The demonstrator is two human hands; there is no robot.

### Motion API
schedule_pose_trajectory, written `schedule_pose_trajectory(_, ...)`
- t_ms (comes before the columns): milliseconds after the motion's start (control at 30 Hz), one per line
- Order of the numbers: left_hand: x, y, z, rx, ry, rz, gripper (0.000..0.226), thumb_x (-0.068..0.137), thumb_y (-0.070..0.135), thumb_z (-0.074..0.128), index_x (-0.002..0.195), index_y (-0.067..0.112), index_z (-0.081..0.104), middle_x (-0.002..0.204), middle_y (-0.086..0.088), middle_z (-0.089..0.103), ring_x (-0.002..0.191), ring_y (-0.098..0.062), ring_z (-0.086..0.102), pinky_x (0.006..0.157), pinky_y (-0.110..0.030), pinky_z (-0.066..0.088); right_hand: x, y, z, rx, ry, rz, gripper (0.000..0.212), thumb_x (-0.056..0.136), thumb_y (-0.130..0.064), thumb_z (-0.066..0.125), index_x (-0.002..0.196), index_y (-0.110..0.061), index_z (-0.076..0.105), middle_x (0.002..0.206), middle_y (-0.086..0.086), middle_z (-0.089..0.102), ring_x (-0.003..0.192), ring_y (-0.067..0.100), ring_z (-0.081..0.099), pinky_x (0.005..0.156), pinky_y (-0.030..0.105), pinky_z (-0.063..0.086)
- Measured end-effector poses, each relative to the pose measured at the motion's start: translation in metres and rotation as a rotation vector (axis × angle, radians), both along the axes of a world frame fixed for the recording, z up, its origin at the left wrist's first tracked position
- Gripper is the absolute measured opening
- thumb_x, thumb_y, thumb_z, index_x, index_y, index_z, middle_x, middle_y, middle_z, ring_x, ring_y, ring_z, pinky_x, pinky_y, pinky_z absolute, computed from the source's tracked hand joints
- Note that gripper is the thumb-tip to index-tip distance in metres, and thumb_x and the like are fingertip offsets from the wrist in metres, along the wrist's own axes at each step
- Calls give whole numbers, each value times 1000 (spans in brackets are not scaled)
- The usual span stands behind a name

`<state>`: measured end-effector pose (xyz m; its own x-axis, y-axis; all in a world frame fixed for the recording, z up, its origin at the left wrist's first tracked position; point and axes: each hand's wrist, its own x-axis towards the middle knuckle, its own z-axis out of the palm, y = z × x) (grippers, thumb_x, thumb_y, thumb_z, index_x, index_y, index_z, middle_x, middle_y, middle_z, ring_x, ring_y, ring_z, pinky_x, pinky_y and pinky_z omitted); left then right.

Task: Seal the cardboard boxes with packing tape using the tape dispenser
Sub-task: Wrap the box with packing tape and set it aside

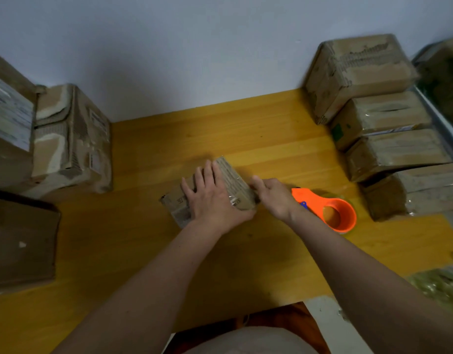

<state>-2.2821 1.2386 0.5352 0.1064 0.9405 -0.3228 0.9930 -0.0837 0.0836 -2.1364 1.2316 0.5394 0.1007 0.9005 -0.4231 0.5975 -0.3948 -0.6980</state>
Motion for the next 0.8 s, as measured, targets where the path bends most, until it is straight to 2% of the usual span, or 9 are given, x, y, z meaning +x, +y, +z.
schedule_pose_trajectory(100, 4, -2, 1, -4, 9, 85, 147, 46, 97, 40, 149, 9, -17, 160, -6, -14, 146, -32, -7, 111, -63, -6, -2, -17, -8, 271, 67, -228, 35, 101, -25, 42, 108, -5, 70, 110, 13, 70, 108, 28, 62, 93, 38, 46)
schedule_pose_trajectory(200, 9, -5, 5, -19, 8, 137, 141, 53, 96, 36, 149, 8, -16, 160, -8, -13, 146, -33, -6, 110, -64, -2, -22, -33, -22, 317, 127, -176, 27, 98, -22, 50, 110, -6, 68, 106, 9, 71, 101, 23, 64, 89, 38, 48)
schedule_pose_trajectory(300, 10, -2, 9, -70, 36, 118, 143, 54, 95, 40, 149, 7, -19, 159, -11, -18, 146, -35, -7, 110, -65, -1, -26, -26, -31, 245, 177, -214, 34, 101, -26, 41, 99, -7, 69, 98, 9, 70, 92, 20, 64, 83, 34, 49)
schedule_pose_trajectory(367, 0, 3, 10, -135, 34, 46, 152, 47, 95, 52, 148, 8, -23, 157, -12, -24, 146, -35, -11, 111, -65, -1, -22, -18, -30, 157, 394, -349, 48, 104, -31, 28, 93, -11, 71, 95, 4, 70, 90, 11, 63, 80, 20, 48)
schedule_pose_trajectory(433, -16, 4, 8, -154, 7, -45, 157, 41, 93, 58, 147, 14, -25, 156, -8, -29, 145, -34, -13, 112, -62, 0, -23, -14, -33, 87, 569, -457, 59, 104, -37, 20, 94, -14, 73, 99, 3, 72, 96, 12, 65, 86, 19, 46)
schedule_pose_trajectory(533, -37, 2, 2, -90, -32, -138, 153, 40, 95, 55, 147, 21, -24, 156, -1, -28, 146, -29, -11, 114, -57, 3, -34, -5, -33, 37, 621, -533, 64, 103, -43, 20, 76, -25, 75, 81, -9, 74, 78, 0, 68, 70, 14, 48)
schedule_pose_trajectory(667, -41, 0, -8, -10, -75, -131, 150, 36, 99, 45, 146, 26, -26, 158, 1, -21, 145, -27, -6, 114, -55, 7, -41, 11, -34, -115, 888, -728, 50, 103, -36, 33, 83, -15, 74, 96, 5, 72, 86, 17, 67, 87, 36, 51)
schedule_pose_trajectory(767, -41, 1, -13, 22, -109, -131, 141, 33, 100, 35, 142, 40, -29, 157, 1, -20, 143, -27, -6, 111, -57, 8, -40, 13, -41, -184, 1039, -803, 43, 97, -27, 46, 70, -19, 79, 73, 3, 74, 67, 19, 70, 73, 37, 55)
schedule_pose_trajectory(800, -41, 1, -14, 25, -110, -135, 137, 33, 100, 33, 141, 43, -29, 156, 1, -22, 142, -26, -7, 111, -57, 8, -39, 15, -42, -204, 1047, -832, 34, 95, -22, 50, 79, -19, 79, 72, 4, 74, 67, 20, 70, 70, 37, 55)
